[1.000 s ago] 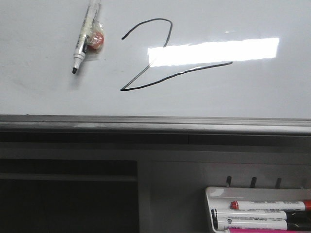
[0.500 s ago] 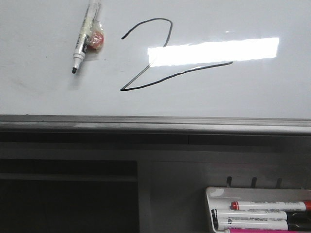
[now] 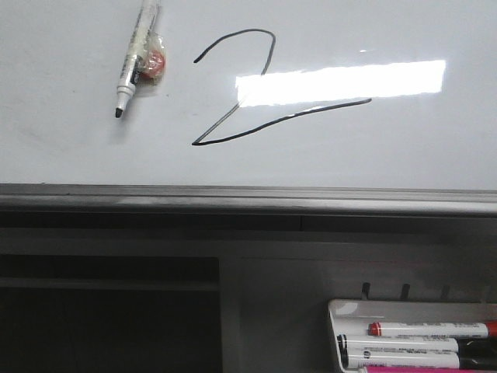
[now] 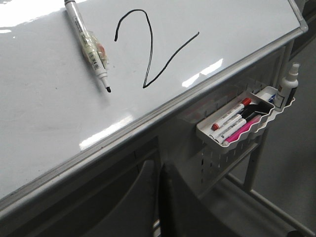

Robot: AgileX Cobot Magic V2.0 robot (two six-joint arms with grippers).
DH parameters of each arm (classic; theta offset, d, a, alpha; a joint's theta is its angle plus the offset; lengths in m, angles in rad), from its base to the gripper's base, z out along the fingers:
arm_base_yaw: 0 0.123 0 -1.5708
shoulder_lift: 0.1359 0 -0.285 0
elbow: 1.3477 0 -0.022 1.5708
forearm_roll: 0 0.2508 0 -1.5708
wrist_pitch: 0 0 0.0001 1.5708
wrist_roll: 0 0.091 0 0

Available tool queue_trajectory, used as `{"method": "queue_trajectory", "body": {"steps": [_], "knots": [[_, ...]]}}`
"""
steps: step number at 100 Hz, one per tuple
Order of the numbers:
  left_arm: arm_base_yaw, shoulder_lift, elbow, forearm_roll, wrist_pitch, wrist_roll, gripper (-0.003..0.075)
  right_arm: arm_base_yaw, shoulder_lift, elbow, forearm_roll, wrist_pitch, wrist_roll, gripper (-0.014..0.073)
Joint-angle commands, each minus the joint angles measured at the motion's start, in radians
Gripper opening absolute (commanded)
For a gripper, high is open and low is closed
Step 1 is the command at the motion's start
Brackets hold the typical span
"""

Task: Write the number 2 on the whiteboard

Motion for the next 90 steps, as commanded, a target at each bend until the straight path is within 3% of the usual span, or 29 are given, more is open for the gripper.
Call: {"method": "queue_trajectory", "body": {"steps": [1,22,29,47,54,63,73,90], "knots": [[0.003,0.012,-0.020,0.094,-0.085,0.000,-0.0020,-0.008,0.011,-0.027,0.022,-0.064,0.002,-0.0071],[0.089,-0.057,0.074,0.161,-0.183,0.000,-0.0020,-0.008,0.011,-0.027,0.022,-0.064,0.002,-0.0071],[0.147,-0.101,0.139,0.131,-0.274,0.000,-0.0020,-0.008,0.011,-0.027,0.022,-0.064,0.002,-0.0071],[0.317,-0.189,0.337,0.123,-0.670,-0.010,-0.0020,-0.008,0.011,-0.027,0.022,-0.064,0.002,-0.0071],[0.369,-0.187,0.393,0.123,-0.720,-0.040,-0.0020,-0.008,0.011,-0.027,0.022,-0.064,0.002,-0.0071],[0.407,-0.187,0.448,0.123,-0.714,-0.143,-0.0020,-0.008,0.011,-0.027,0.022,-0.064,0.002,-0.0071],[0.420,-0.187,0.446,0.154,-0.573,-0.264,-0.0020,-0.008,0.011,-0.027,0.022,-0.064,0.002,-0.0071],[0.420,-0.187,0.446,0.133,-0.450,-0.280,-0.0020,-0.008,0.011,-0.027,0.022,-0.064,0.002,-0.0071]]}}
